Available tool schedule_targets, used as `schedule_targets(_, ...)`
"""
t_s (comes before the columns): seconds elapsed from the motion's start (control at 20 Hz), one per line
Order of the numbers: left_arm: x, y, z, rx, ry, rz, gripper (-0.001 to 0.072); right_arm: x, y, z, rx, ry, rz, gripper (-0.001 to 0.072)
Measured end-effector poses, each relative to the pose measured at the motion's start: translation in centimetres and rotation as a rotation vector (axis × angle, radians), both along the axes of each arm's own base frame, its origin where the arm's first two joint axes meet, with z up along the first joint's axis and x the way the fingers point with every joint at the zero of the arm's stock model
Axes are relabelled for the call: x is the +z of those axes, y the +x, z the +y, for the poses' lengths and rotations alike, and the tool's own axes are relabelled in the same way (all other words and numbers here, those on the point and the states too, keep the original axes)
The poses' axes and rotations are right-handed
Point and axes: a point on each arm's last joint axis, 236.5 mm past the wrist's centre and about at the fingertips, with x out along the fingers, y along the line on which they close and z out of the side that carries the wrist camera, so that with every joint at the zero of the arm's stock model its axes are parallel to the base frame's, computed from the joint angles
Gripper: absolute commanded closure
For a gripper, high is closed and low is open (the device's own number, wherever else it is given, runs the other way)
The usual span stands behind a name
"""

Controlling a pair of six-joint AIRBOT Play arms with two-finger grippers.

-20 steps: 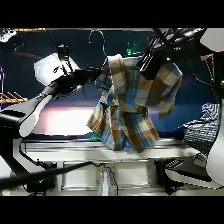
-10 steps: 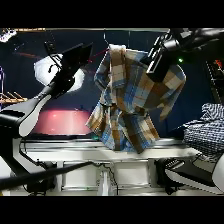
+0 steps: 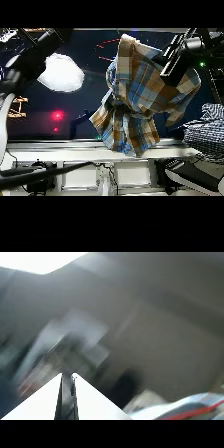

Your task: Fold the clothes and pants, and hang the long-sleeved shirts on hangers.

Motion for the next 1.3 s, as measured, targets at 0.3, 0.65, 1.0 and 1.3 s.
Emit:
schedule_targets(0.3, -15.3, -3.0, 0.1, 0.071, 0.101, 0.471, 0.0135, 0.1, 0.0, -0.2, -0.015, 0.006, 0.002, 0.0682)
schedule_targets(0.65, -21.6, -8.8, -7.0, -0.159, -0.101, 0.602, 0.0094, 0.1, 0.0, -0.1, -0.043, 0.032, 0.021, 0.0682)
schedule_targets(1.0, -19.8, -9.0, -12.1, -0.287, -0.209, 0.507, 0.0636, 0.2, -0.5, 0.7, -0.047, 0.083, 0.057, 0.0682)
schedule_targets(1.3, -19.2, -6.1, -11.7, -0.211, -0.187, 0.450, 0.0691, -0.5, -1.5, 0.5, -0.054, 0.076, 0.111, 0.0682)
